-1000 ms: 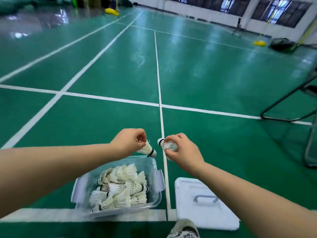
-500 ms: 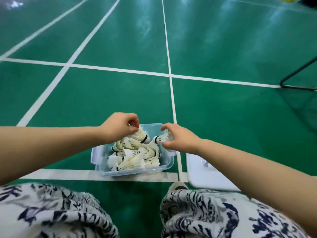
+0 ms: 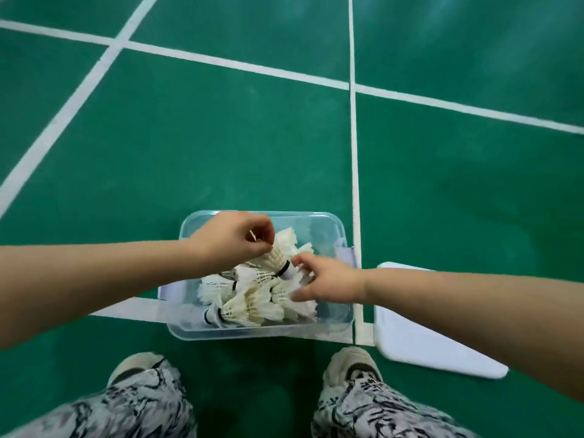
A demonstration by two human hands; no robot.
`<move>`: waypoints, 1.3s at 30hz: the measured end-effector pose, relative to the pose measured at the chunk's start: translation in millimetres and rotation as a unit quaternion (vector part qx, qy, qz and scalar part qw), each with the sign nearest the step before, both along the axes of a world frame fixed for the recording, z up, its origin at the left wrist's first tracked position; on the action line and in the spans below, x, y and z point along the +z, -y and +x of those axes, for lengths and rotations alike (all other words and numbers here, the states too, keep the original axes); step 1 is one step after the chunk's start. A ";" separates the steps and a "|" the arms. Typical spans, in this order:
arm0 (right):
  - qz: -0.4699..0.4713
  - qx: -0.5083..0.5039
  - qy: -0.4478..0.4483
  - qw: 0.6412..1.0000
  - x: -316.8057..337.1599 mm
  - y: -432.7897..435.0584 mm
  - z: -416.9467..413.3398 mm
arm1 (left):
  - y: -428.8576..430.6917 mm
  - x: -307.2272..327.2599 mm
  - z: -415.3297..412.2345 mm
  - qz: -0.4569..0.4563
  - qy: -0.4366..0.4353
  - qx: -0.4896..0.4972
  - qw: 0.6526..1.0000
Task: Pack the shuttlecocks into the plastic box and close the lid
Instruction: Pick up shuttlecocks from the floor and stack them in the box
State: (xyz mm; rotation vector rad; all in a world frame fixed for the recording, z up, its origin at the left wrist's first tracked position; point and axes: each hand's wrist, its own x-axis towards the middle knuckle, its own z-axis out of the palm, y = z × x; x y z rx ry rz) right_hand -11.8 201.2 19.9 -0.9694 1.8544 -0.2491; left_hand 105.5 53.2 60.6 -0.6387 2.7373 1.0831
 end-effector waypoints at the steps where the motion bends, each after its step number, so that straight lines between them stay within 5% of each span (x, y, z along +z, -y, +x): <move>1: -0.008 -0.011 0.015 1.000 -4.4 4.1 1.4 | 3.6 -1.8 1.0 0.006 -0.003 0.014 1.000; 6: -0.022 -0.027 0.069 0.997 -27.0 17.4 17.2 | 13.2 -7.6 9.5 0.048 -0.011 0.057 0.997; 17: -0.059 0.096 -0.076 0.991 28.6 7.8 -1.4 | -8.4 -0.2 30.9 0.062 -0.078 0.060 0.993; 22: -0.189 0.008 -0.034 0.981 68.3 -0.2 -13.2 | -6.5 15.5 16.9 -0.008 -0.113 -0.026 0.993; 26: -0.252 0.085 -0.136 0.954 64.5 0.6 -10.3 | -21.7 18.0 4.6 0.004 -0.123 -0.095 0.988; 33: -0.214 0.004 -0.194 0.957 52.9 -15.7 -16.6 | -25.4 8.6 -2.7 -0.053 -0.131 -0.039 0.989; 39: -0.129 -0.078 -0.205 0.967 19.0 -27.8 -2.7 | -31.7 -11.3 5.5 -0.060 -0.035 -0.067 0.995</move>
